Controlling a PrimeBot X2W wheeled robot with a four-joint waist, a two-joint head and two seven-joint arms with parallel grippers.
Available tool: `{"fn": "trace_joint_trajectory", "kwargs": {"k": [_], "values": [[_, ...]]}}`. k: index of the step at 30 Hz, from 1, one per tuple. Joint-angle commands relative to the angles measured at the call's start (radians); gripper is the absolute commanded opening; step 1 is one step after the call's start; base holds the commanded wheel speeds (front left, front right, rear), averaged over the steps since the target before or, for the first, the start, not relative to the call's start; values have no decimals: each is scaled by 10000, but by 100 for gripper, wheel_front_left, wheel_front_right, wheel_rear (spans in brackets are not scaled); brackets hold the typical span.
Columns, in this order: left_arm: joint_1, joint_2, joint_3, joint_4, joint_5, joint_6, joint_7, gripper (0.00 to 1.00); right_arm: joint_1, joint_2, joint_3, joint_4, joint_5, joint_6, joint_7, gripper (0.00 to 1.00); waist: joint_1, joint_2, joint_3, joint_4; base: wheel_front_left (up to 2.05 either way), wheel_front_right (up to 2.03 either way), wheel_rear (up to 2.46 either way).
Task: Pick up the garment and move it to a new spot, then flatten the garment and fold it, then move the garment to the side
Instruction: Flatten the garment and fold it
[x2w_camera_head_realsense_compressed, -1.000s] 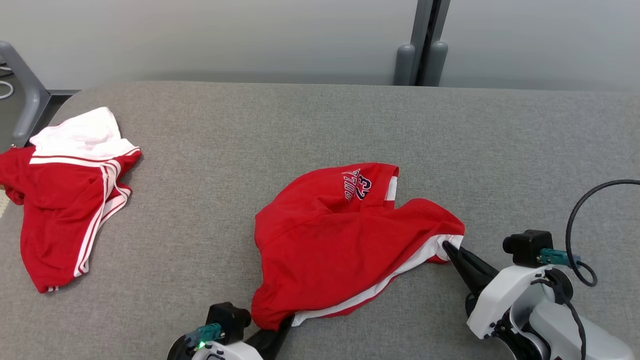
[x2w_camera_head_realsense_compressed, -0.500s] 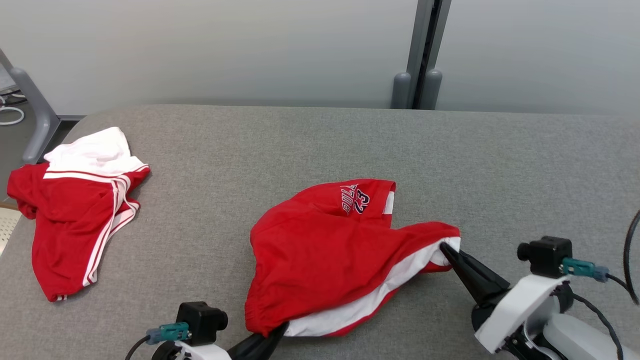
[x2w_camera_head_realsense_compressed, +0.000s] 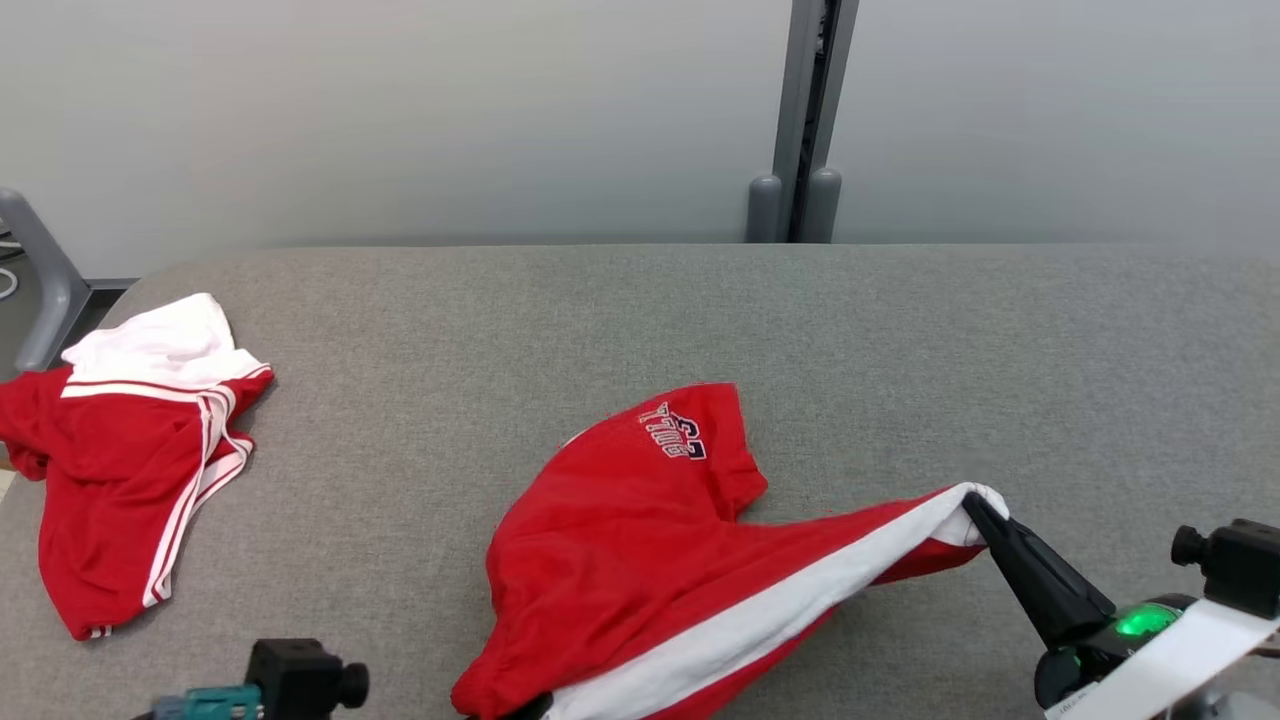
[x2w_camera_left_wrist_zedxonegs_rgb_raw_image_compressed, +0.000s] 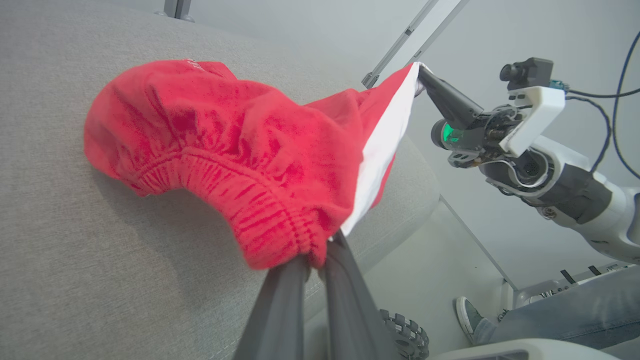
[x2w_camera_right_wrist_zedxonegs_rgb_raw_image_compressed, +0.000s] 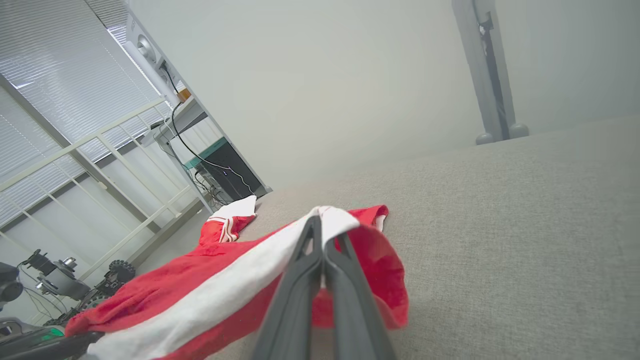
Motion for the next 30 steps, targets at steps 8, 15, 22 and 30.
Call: {"fn": "trace_joint_trajectory", "kwargs": {"k": [8, 15, 22, 30], "values": [[342, 1021, 1160, -1422, -983, 121, 91, 0, 735, -289, -686, -934, -175, 25, -63, 0, 0, 0, -20, -205, 0, 0, 0], [-1012, 997, 1273, -721, -1938, -196, 840, 0, -585, -38, 2, -1052, -292, 25, 104, 0, 0, 0, 710, -408, 0, 0, 0], [-4131, 1109, 1113, 906, -3053, -381, 2861, 0, -2967, 181, 520, -424, 345, 25, 99, 0, 0, 0, 1618, -510, 0, 0, 0], [-8227, 658, 1161, 3548, -3234, -131, 4580, 0, -6168, 696, 896, 446, 1412, 25, 3, 0, 0, 0, 2976, -950, 0, 0, 0]]}}
